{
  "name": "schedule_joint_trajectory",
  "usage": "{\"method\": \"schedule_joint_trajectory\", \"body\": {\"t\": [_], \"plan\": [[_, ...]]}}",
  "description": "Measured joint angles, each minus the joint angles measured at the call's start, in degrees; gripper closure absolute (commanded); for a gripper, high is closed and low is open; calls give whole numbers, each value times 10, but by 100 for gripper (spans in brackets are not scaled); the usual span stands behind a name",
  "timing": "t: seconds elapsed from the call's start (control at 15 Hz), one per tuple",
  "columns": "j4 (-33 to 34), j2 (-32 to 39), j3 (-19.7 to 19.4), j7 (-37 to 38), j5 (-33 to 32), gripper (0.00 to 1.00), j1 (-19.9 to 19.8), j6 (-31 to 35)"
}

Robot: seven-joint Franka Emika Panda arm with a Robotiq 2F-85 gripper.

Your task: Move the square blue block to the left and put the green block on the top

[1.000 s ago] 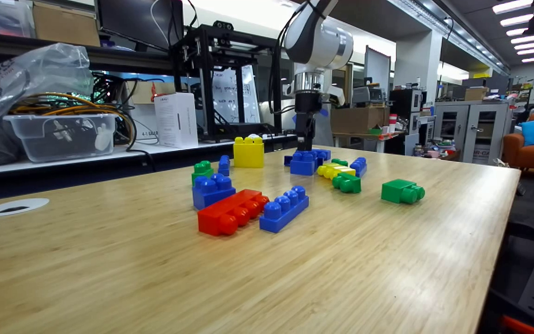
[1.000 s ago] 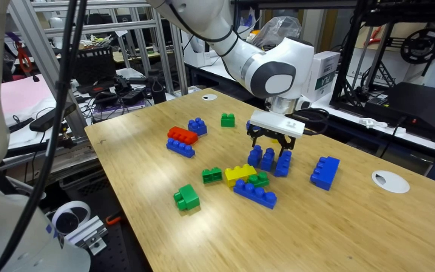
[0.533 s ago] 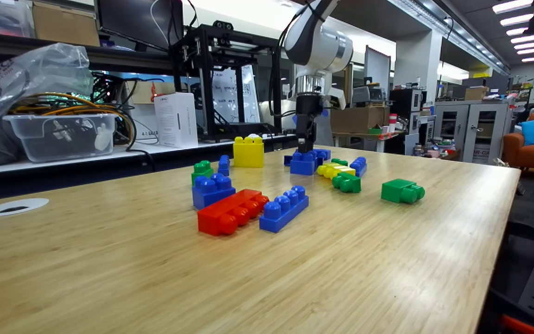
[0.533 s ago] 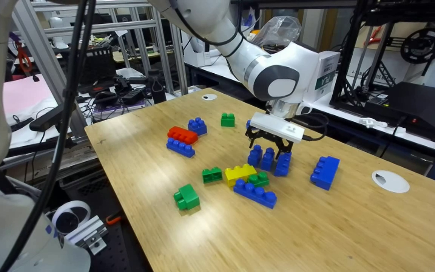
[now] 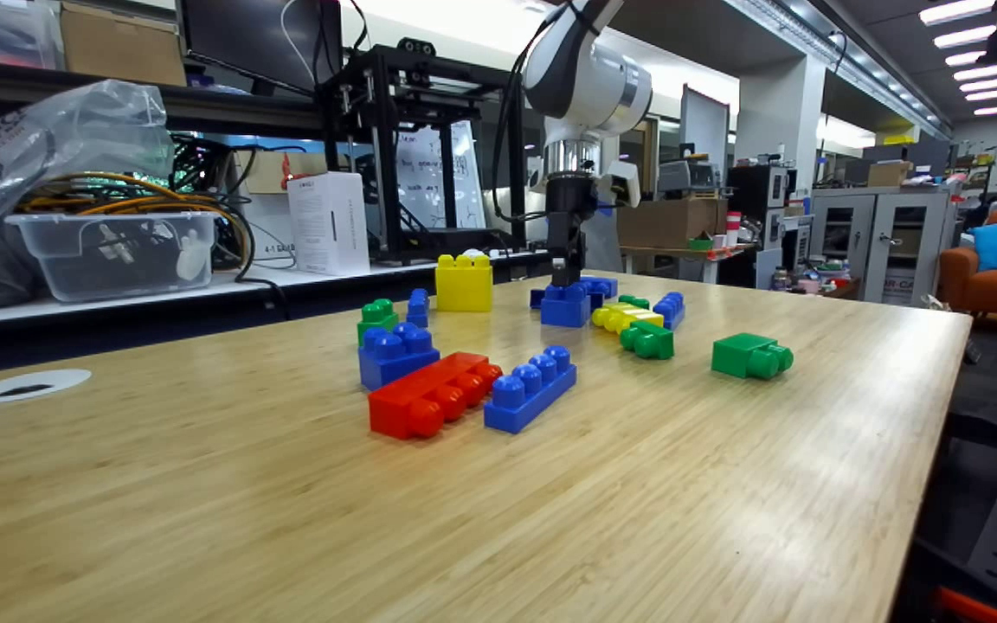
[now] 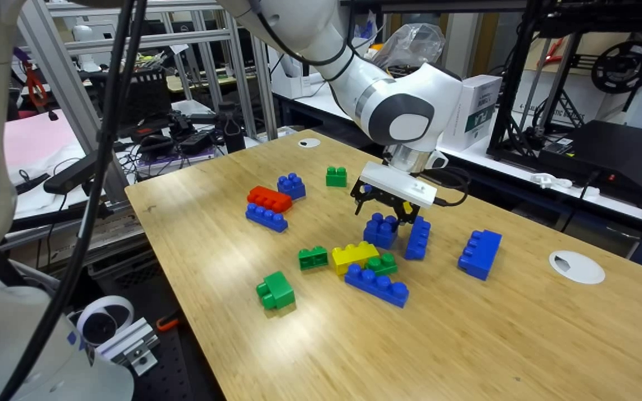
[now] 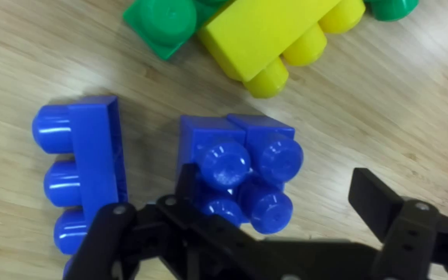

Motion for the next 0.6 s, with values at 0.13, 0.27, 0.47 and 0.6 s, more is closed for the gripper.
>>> {"method": "schedule_joint_trajectory", "body": {"t": [0.13,0.27,0.47,0.6], "plan": [[0,0,0,0,0,0,0,0],[-1,0,0,2,0,0,2,2],[-4,0,0,8,-2,0,8,15],[-12,-3,0,18,-6,0,14,38]]}}
